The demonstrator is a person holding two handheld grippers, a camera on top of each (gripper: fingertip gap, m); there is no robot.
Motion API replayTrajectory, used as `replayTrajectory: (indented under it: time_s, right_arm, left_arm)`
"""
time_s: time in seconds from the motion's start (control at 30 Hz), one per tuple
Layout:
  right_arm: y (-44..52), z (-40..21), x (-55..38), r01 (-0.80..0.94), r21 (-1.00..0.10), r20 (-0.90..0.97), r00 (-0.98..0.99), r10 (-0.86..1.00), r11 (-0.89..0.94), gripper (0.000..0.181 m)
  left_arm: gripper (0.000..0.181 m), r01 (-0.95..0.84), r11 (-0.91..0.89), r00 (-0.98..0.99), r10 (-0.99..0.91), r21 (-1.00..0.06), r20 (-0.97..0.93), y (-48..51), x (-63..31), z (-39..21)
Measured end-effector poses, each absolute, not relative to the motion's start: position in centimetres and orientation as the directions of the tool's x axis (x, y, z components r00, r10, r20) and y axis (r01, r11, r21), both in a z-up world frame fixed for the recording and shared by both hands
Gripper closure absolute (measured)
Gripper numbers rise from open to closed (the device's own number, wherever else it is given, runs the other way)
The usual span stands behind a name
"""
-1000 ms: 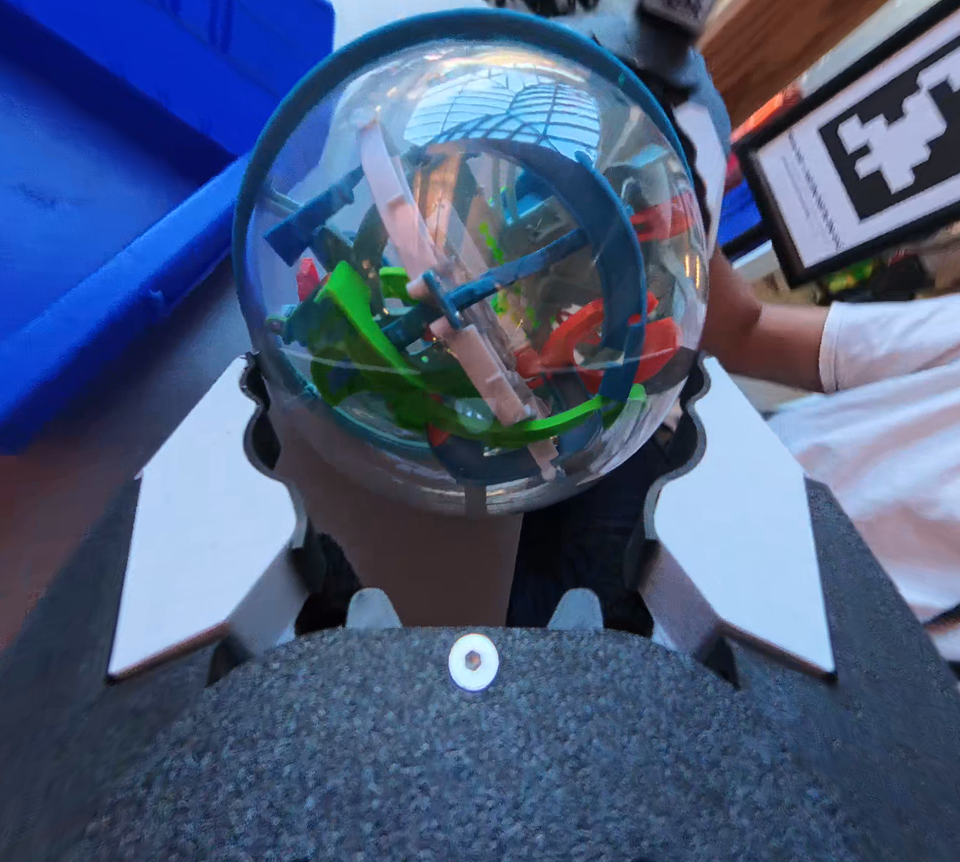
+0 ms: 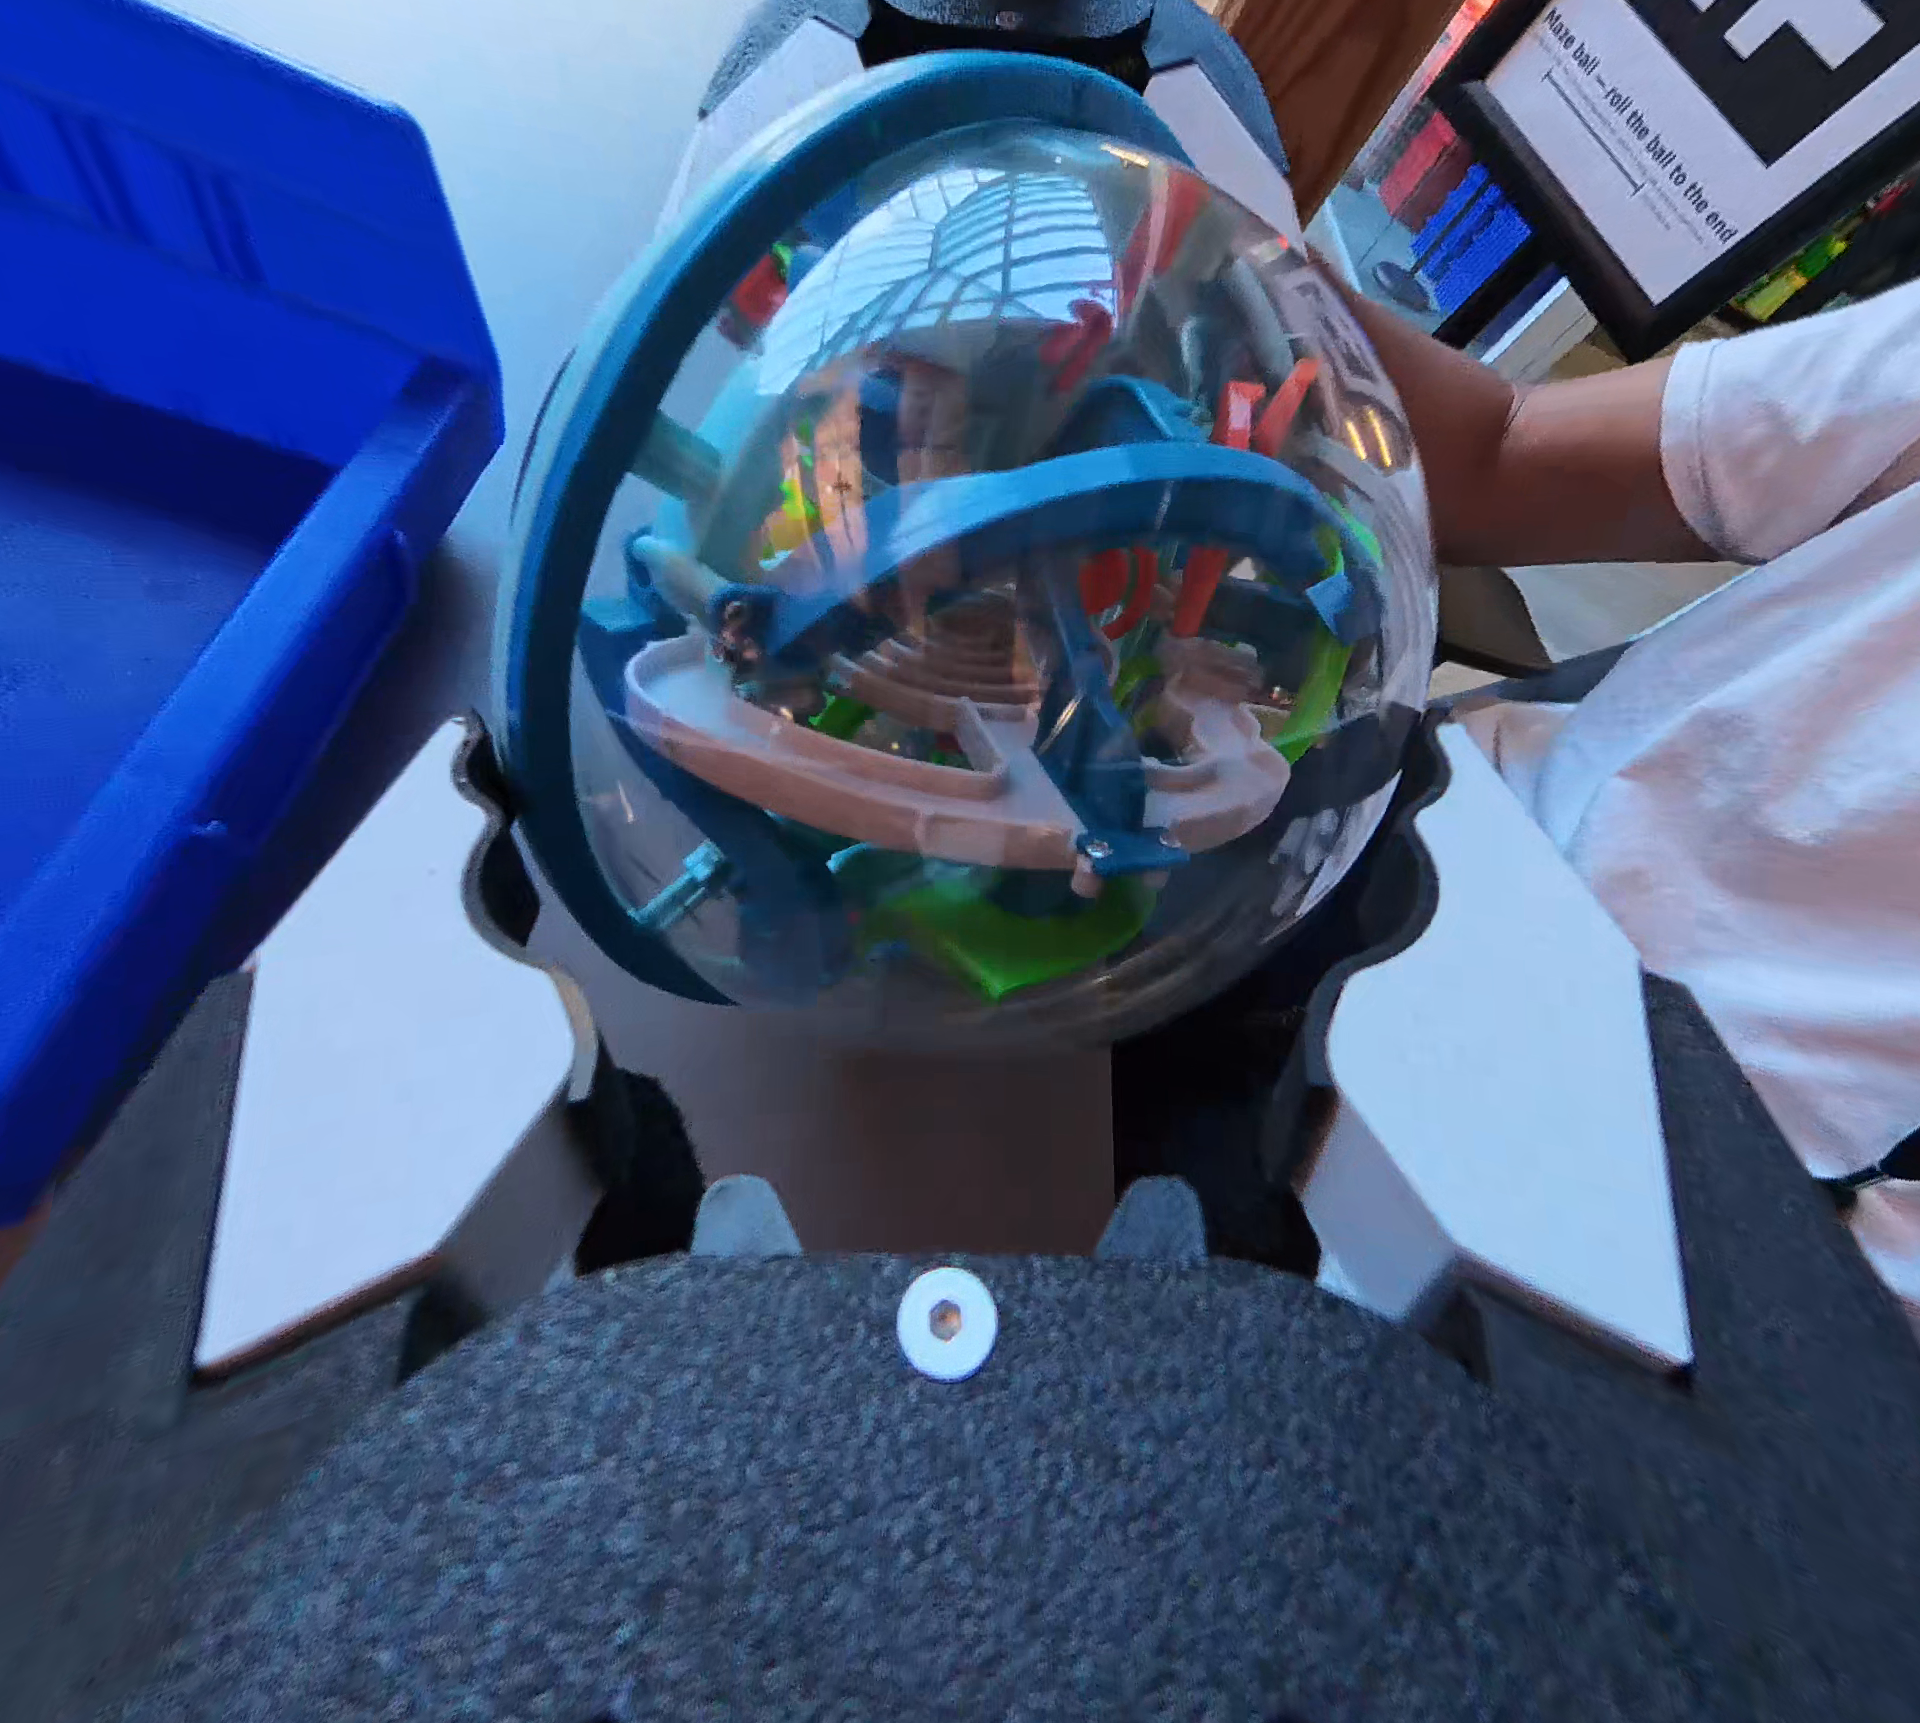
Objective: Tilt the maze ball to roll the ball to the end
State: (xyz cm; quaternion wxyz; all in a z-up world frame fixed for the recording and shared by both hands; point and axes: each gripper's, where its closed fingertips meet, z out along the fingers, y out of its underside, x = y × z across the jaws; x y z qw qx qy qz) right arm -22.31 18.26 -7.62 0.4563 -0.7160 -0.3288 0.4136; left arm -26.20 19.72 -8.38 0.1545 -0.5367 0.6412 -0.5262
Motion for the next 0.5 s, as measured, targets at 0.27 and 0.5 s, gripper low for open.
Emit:
replayTrajectory:
  time_s: [0.27,0.5]
  right_arm:
    - [15.7,-11.1,-22.1,0.043,-0.903,-0.303,0.641,0.706,-0.426,0.027]
    - [16.1,-10.5,-24.3,0.048,-0.884,-0.349,0.592,0.726,-0.464,0.027]
  left_arm:
    - [0.025,-0.399,-0.208,-0.295,-0.893,-0.893,0.340,19.5,-27.3,-8.7]
    - [0.023,-0.408,-0.274,-0.274,-0.873,-0.871,0.403,18.6,-28.6,-9.8]
